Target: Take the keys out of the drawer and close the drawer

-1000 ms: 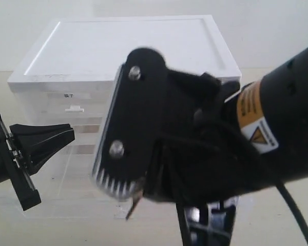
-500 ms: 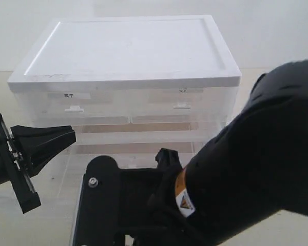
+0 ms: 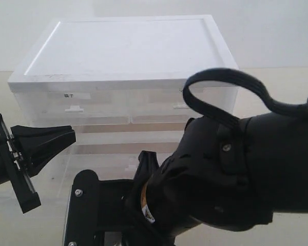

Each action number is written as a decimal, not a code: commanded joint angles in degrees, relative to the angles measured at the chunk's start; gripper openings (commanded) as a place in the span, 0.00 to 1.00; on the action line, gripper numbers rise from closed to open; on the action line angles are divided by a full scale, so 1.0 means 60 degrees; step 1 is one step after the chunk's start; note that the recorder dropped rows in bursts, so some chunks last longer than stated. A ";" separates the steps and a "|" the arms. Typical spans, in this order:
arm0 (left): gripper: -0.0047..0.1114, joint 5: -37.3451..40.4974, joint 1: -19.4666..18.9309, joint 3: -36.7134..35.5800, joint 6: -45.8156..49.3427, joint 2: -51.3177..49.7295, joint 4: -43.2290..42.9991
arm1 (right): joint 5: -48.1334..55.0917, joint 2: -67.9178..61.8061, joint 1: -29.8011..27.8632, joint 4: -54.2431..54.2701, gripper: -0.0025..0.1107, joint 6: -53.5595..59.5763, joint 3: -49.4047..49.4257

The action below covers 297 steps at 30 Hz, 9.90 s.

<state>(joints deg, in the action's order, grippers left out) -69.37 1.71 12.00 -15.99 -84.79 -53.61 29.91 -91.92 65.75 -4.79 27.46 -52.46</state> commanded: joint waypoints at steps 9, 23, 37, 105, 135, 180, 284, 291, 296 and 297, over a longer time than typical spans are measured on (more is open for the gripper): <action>0.08 -0.0098 0.0052 0.0034 -0.0687 0.0685 -0.1122 | -0.0390 0.0016 -0.0011 -0.3155 0.02 -0.2899 0.0001; 0.08 -0.0098 0.0052 -0.0232 -0.1190 0.2429 -0.1989 | -0.0868 0.0016 -0.0483 -0.7083 0.02 -0.6581 0.0001; 0.08 -0.0098 0.0052 -0.0232 -0.1234 0.2430 -0.1989 | -0.2195 -0.0112 -0.1268 -0.8128 0.02 -0.7319 0.0001; 0.08 -0.0098 0.0930 0.1463 -0.0209 -0.3147 -0.2094 | -0.1410 0.3360 -0.1304 -0.6786 0.02 -0.8676 -0.0017; 0.08 0.2241 0.3568 0.0396 0.4110 -0.1234 0.8838 | -0.0368 0.3360 -0.1304 -0.6786 0.02 -0.8484 -0.0017; 0.08 0.3813 0.6148 0.2497 0.9462 -0.4317 1.1384 | -0.0414 0.3360 -0.1304 -0.6786 0.02 -0.8306 -0.0017; 0.08 0.5107 0.4883 0.2050 0.6112 0.2623 1.3843 | -0.2516 0.4127 -0.7283 -0.8850 0.02 -1.2340 0.0416; 0.08 0.8697 0.2702 0.4508 0.5854 0.2002 1.3646 | -0.3463 0.3631 -0.9885 -0.7736 0.02 -1.2661 0.0416; 0.08 1.2534 0.1571 0.6660 0.5854 0.0663 1.3251 | -0.4068 0.2639 -1.0296 -0.6143 0.02 -1.1854 0.0416; 0.08 1.2829 0.1548 0.6891 0.5920 0.0396 1.3251 | -0.4136 0.2438 -1.0193 -0.5925 0.02 -1.1657 0.0392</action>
<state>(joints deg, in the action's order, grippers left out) -2.45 12.66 48.61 19.62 -78.45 26.99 7.43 -74.68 4.19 -44.46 -45.60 -49.66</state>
